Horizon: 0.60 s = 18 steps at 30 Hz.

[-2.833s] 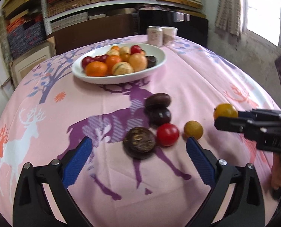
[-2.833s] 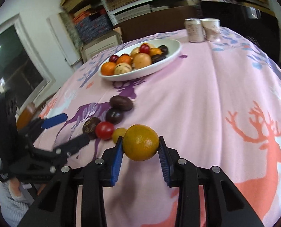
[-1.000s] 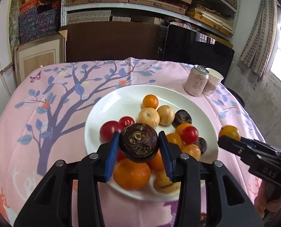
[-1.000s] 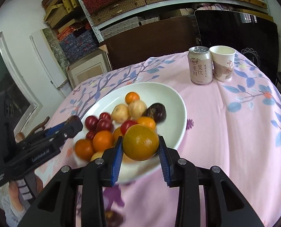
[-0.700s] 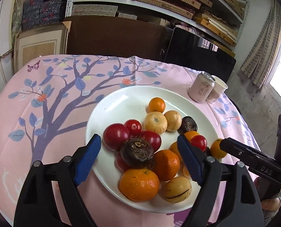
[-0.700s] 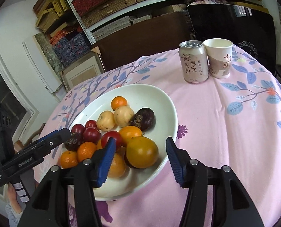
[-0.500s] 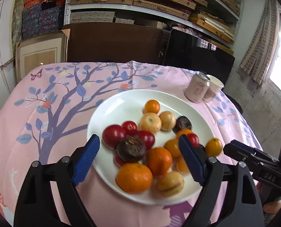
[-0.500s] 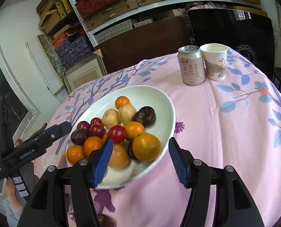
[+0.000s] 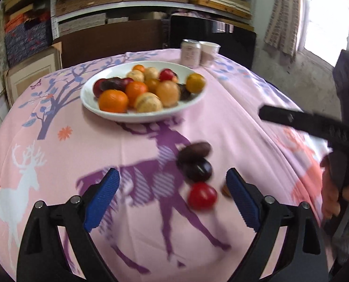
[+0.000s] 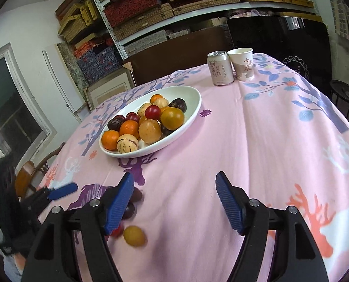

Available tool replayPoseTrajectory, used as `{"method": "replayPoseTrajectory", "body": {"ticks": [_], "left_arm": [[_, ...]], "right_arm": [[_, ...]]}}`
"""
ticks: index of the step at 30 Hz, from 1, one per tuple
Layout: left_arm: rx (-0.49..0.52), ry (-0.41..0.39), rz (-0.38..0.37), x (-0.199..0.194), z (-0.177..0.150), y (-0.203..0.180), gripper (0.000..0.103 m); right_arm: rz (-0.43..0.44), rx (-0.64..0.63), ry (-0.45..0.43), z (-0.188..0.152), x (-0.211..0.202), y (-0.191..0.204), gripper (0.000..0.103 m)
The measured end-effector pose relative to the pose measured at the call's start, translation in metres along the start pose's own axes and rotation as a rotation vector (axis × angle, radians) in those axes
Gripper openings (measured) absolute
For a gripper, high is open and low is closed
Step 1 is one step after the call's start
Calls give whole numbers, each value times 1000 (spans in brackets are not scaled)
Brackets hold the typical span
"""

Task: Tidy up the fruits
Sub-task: 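Grasp a red plum with the left tool while the right tool grasps a small olive-brown fruit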

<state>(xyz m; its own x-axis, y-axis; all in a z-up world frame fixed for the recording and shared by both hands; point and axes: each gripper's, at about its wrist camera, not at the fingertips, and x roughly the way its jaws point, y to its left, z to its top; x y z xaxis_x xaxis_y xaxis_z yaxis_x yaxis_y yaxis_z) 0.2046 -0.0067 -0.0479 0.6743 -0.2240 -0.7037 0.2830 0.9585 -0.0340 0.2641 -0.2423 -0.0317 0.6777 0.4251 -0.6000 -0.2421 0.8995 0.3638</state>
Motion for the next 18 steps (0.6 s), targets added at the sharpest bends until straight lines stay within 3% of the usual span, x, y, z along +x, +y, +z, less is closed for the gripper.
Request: {"method": "replayPoseTrajectory", "body": {"ticks": [4,12,14,18], "left_arm": [[46,26,34,1,-16,-17,90],[24,68,37,18,-13,-13,88],[24,91,26,25,-11,-13,68],[-1,118,-18,33,-9,-9,58]], "right_arm": [[2,39,5,-6,-4,-12,75],[17,34,11,-7,-4,-9,75],[13,29,16,-7,-3,-8,75],[11,30,26,-7,0,-8,75]]}}
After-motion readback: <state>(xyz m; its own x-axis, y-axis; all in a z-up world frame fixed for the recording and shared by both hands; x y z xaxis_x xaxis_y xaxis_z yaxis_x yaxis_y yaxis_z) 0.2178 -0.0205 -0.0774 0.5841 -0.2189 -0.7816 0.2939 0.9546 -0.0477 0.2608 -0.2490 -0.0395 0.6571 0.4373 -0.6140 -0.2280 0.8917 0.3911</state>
